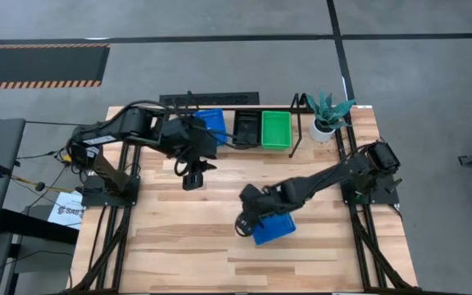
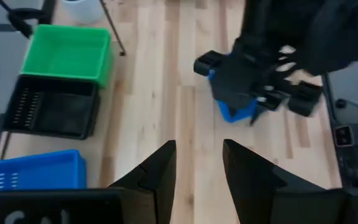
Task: Stack baskets on shelf by color
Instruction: Stack the blue bin on top of the other blue bin on the shelf
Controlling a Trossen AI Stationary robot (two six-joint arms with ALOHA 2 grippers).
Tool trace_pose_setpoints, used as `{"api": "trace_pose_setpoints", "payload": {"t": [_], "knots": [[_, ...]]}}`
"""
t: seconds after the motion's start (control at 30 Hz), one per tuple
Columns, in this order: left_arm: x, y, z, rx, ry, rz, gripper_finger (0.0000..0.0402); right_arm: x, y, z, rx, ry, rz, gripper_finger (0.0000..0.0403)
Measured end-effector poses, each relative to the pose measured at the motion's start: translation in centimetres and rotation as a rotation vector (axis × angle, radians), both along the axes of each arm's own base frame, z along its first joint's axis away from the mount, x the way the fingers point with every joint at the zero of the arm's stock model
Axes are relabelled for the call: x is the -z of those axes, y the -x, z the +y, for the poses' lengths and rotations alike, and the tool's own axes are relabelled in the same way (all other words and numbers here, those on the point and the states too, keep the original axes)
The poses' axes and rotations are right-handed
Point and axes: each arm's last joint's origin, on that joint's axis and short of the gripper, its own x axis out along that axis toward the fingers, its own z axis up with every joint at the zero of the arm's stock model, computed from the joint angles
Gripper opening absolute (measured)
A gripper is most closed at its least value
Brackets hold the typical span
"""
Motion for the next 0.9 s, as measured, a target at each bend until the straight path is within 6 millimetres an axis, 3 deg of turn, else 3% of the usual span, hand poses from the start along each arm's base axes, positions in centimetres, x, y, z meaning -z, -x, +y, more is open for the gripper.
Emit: {"api": "trace_pose_setpoints", "payload": {"t": [0.17,0.3,0.4,0.53,0.67,0.77,0.9], "knots": [[0.0,0.0,-0.2,-0.072,-0.043,-0.012,0.0118,-4.3,0.9,0.3,-0.003,0.024,0.100,0.0180],[0.8,-1.0,-0.3,-0.226,-0.096,-0.037,0.0118,-6.2,4.4,2.5,0.096,0.053,0.332,0.0173],[2.2,-2.0,-0.4,-0.335,-0.125,-0.058,0.0123,-6.2,7.4,5.3,0.178,0.084,0.447,0.0168],[5.1,-4.3,-0.8,-0.286,-0.118,-0.091,0.0148,-6.1,11.3,9.5,0.304,0.050,0.505,0.0162],[8.3,-7.5,-1.7,-0.124,0.015,-0.238,0.0194,-6.1,14.6,13.4,0.449,-0.058,0.466,0.0159],[11.1,-9.6,-2.0,-0.051,0.033,-0.296,0.0229,-6.1,17.0,15.2,0.561,-0.104,0.437,0.0159],[14.8,-12.2,-2.0,-0.048,0.012,-0.237,0.0255,-5.4,18.9,16.4,0.626,-0.132,0.465,0.0159]]}}
